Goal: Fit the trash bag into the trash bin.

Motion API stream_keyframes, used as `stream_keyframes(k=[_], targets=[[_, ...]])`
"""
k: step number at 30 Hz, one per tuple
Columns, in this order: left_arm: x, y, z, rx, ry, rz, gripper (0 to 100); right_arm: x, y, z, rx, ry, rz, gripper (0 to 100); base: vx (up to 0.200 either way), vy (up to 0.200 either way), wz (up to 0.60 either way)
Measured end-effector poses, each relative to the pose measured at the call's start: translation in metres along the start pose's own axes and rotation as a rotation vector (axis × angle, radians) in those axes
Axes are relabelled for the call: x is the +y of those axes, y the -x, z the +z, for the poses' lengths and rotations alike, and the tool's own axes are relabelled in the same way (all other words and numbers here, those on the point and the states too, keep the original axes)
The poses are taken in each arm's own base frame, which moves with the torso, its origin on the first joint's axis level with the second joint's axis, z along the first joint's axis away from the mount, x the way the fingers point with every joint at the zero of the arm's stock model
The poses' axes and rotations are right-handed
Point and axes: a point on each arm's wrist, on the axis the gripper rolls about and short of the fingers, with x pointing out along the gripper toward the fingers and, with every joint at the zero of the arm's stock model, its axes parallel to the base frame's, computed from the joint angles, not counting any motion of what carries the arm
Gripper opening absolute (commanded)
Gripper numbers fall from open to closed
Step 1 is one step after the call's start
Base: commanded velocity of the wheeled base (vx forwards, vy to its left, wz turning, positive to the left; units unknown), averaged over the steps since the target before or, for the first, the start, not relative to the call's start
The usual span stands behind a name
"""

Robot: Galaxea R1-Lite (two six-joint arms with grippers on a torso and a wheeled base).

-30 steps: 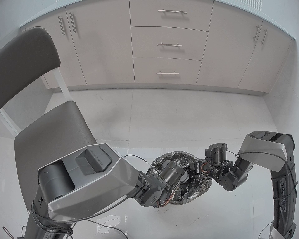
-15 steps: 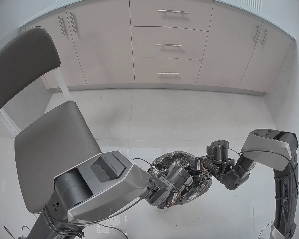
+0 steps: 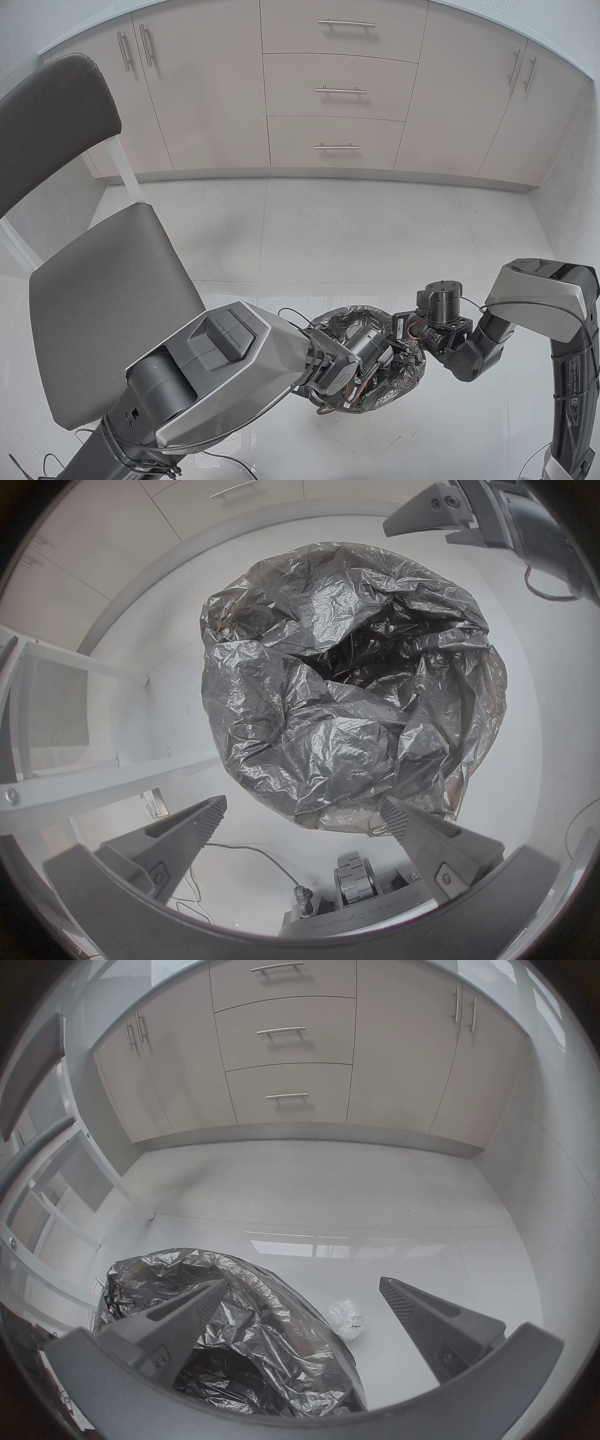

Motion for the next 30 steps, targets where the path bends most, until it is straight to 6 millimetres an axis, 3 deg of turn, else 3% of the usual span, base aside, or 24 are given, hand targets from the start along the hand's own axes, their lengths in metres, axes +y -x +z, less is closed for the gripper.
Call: stream_keyframes(k=[9, 14, 21, 30], targets=[[-0.002, -0.002, 0.014, -0.004, 0.043, -0.003, 100, -0.005, 0.005, 0.001, 0.000, -0.010, -0.008, 100, 0.000, 0.000, 0.00], [-0.003, 0.010, 0.019, -0.029, 0.098, -0.017, 100, -0.006, 0.007, 0.003, -0.005, -0.013, -0.009, 100, 0.000, 0.000, 0.00], [-0.002, 0.057, 0.032, -0.106, 0.156, -0.064, 100, -0.007, 0.012, 0.009, -0.018, -0.016, -0.008, 100, 0.000, 0.000, 0.00], [0.019, 0.145, 0.035, -0.213, 0.195, -0.138, 100, -0.019, 0.021, 0.027, -0.047, -0.034, -0.034, 100, 0.000, 0.000, 0.00]])
